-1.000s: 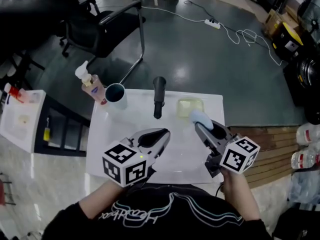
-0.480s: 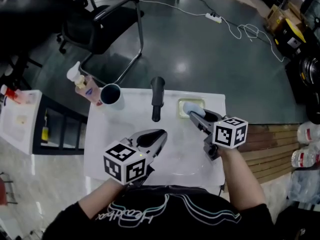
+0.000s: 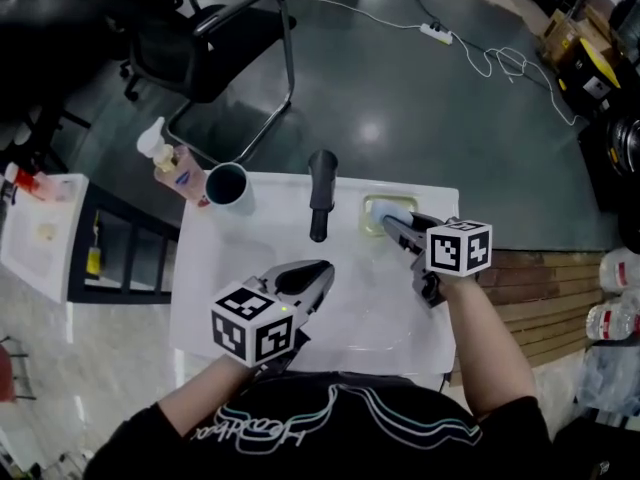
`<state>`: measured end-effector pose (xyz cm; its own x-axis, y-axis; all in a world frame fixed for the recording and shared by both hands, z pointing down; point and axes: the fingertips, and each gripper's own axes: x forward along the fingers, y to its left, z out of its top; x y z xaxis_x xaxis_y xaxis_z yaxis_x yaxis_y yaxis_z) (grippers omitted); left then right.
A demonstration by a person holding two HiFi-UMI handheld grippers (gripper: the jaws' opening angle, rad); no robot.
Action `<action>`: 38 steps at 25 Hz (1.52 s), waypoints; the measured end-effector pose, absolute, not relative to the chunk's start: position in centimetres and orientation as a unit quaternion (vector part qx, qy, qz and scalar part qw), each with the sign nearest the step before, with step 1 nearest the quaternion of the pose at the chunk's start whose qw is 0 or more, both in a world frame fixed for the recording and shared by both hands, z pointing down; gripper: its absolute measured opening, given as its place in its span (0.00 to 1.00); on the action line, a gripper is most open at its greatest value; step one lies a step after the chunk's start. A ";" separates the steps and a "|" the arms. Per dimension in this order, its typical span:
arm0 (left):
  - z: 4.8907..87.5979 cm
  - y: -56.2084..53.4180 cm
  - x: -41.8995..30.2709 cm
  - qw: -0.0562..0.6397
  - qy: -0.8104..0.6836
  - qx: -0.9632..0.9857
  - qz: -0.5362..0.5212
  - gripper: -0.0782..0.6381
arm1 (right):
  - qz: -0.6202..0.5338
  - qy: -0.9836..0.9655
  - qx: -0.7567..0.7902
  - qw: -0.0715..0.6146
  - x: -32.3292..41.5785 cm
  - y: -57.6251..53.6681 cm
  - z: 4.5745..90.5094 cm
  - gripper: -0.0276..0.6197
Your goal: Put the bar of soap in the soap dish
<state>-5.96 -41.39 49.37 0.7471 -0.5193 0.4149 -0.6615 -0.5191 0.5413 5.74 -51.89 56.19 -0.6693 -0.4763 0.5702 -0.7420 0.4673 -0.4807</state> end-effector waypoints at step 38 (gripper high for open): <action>40.3 -39.5 -3.7 0.286 -0.277 0.916 0.042 0.17 | 0.262 -0.904 0.331 -0.073 5.5 -39.5 38.0 0.10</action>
